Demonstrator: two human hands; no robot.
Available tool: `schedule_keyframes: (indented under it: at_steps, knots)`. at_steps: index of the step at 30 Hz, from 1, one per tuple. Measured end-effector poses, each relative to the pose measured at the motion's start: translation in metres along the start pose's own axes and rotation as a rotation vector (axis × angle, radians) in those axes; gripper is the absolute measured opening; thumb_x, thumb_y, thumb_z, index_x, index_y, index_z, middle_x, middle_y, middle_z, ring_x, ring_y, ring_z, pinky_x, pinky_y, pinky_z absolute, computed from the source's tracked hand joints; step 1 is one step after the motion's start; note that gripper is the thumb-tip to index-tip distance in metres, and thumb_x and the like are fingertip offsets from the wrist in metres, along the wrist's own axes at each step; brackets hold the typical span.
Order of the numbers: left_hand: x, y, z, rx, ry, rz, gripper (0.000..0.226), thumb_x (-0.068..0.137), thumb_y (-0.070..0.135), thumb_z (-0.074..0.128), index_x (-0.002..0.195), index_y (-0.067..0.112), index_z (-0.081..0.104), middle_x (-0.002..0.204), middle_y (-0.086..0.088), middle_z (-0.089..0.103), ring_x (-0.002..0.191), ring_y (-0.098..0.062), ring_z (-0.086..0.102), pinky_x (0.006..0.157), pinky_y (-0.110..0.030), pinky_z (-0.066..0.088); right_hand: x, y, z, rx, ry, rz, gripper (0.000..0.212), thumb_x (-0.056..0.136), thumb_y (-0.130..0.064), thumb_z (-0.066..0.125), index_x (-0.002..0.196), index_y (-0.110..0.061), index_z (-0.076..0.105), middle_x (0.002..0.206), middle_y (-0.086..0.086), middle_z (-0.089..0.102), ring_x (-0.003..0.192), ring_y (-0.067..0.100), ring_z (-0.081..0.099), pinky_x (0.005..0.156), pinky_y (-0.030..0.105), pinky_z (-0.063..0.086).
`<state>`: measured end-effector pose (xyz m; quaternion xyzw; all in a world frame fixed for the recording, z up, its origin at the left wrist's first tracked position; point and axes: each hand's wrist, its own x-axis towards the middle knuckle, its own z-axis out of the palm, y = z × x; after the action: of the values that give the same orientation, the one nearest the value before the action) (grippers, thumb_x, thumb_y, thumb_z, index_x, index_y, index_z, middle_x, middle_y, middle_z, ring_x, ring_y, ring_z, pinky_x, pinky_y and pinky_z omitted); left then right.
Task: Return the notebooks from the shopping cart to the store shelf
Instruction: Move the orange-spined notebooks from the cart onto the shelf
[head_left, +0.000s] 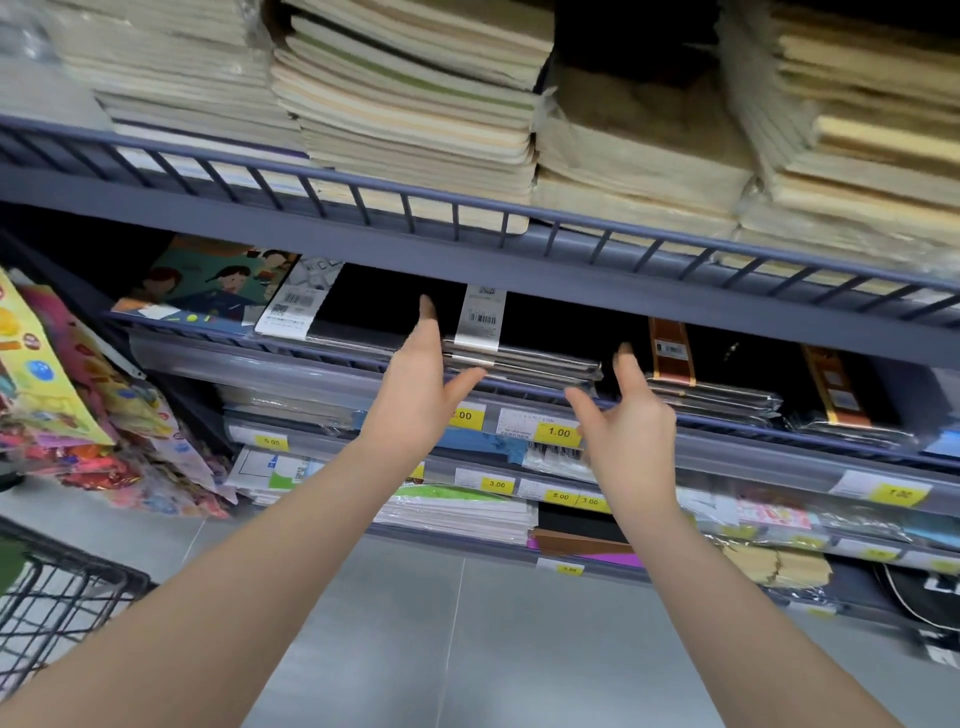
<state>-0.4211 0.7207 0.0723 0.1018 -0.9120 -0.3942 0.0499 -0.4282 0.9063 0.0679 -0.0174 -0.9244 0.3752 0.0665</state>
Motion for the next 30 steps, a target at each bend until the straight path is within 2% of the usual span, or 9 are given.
schedule_keyframes:
  at_steps: [2,6,9,12,16,20,24,27,30]
  knots:
    - [-0.010,0.004,-0.011,0.020,0.032,0.092,0.078,0.090,0.024,0.059,0.149,0.012,0.010,0.152,-0.008,0.027,0.133,-0.020,0.037,0.098,-0.023,0.033,-0.005,-0.009,-0.011,-0.008,-0.005,-0.049,0.066,0.088,-0.028,0.060,0.144,-0.021,0.027,0.070,0.002,0.054,0.052,0.014,0.049,0.058,0.031,0.046]
    - [-0.016,-0.004,-0.044,0.054,0.079,0.123,0.063,0.089,0.024,0.059,0.143,0.013,0.029,0.150,-0.006,0.028,0.093,-0.031,0.059,0.085,-0.029,0.041,-0.008,-0.045,-0.012,-0.004,-0.041,-0.189,0.058,0.088,-0.032,0.058,0.141,-0.023,0.035,0.095,0.009,0.059,0.063,0.009,0.048,0.072,0.029,0.045]
    - [-0.010,-0.030,-0.074,0.103,0.112,0.080,0.064,0.088,0.026,0.061,0.142,0.009,0.030,0.150,-0.011,0.029,0.117,-0.037,0.051,0.098,-0.039,0.041,-0.015,-0.079,0.009,0.008,-0.095,-0.299,0.057,0.089,-0.033,0.058,0.140,-0.022,0.037,0.108,0.010,0.063,0.077,0.017,0.061,0.083,0.032,0.047]
    - [-0.002,-0.067,-0.098,0.132,0.178,0.028,0.070,0.087,0.028,0.063,0.143,0.004,0.028,0.150,-0.013,0.028,0.130,-0.032,0.039,0.107,-0.036,0.031,-0.023,-0.103,0.045,0.001,-0.123,-0.400,0.054,0.089,-0.033,0.058,0.139,-0.020,0.041,0.128,0.004,0.059,0.097,0.024,0.063,0.086,0.031,0.047]
    - [0.011,-0.101,-0.115,0.118,0.162,-0.056,0.076,0.086,0.032,0.064,0.142,0.000,0.025,0.142,-0.017,0.039,0.129,-0.028,0.038,0.097,-0.028,0.031,-0.028,-0.118,0.094,-0.036,-0.159,-0.379,0.056,0.091,-0.036,0.054,0.141,-0.022,0.036,0.143,0.001,0.044,0.109,0.023,0.059,0.090,0.036,0.046]
    - [0.024,-0.123,-0.119,0.116,0.033,-0.040,0.058,0.088,0.038,0.058,0.129,0.000,0.040,0.075,-0.013,0.057,0.066,-0.027,0.054,0.056,-0.031,0.040,-0.026,-0.119,0.122,-0.128,-0.104,-0.207,0.061,0.094,-0.041,0.044,0.146,-0.018,0.021,0.133,0.010,0.050,0.097,0.032,0.060,0.072,0.037,0.045]
    - [0.031,-0.131,-0.116,0.073,0.021,-0.002,0.048,0.091,0.037,0.054,0.123,0.002,0.045,0.068,-0.022,0.062,0.069,-0.034,0.063,0.068,-0.047,0.051,-0.022,-0.117,0.137,-0.196,-0.129,-0.094,0.062,0.096,-0.040,0.036,0.148,-0.014,0.014,0.131,0.015,0.050,0.102,0.035,0.057,0.074,0.038,0.044]
    - [0.033,-0.132,-0.110,0.082,0.045,0.061,0.034,0.090,0.038,0.057,0.091,0.005,0.048,0.055,-0.014,0.051,0.057,-0.032,0.057,0.058,-0.044,0.046,-0.019,-0.110,0.143,-0.197,-0.054,-0.042,0.052,0.097,-0.037,0.037,0.139,-0.007,0.034,0.087,0.015,0.063,0.083,0.037,0.058,0.061,0.034,0.034]
    - [0.040,-0.133,-0.107,0.117,0.089,0.092,0.043,0.087,0.038,0.060,0.065,0.014,0.032,0.050,-0.006,0.040,0.049,-0.027,0.051,0.050,-0.038,0.038,-0.017,-0.108,0.145,-0.191,0.025,-0.003,0.043,0.097,-0.033,0.039,0.121,0.001,0.050,0.062,0.006,0.048,0.065,0.033,0.048,0.057,0.031,0.024]
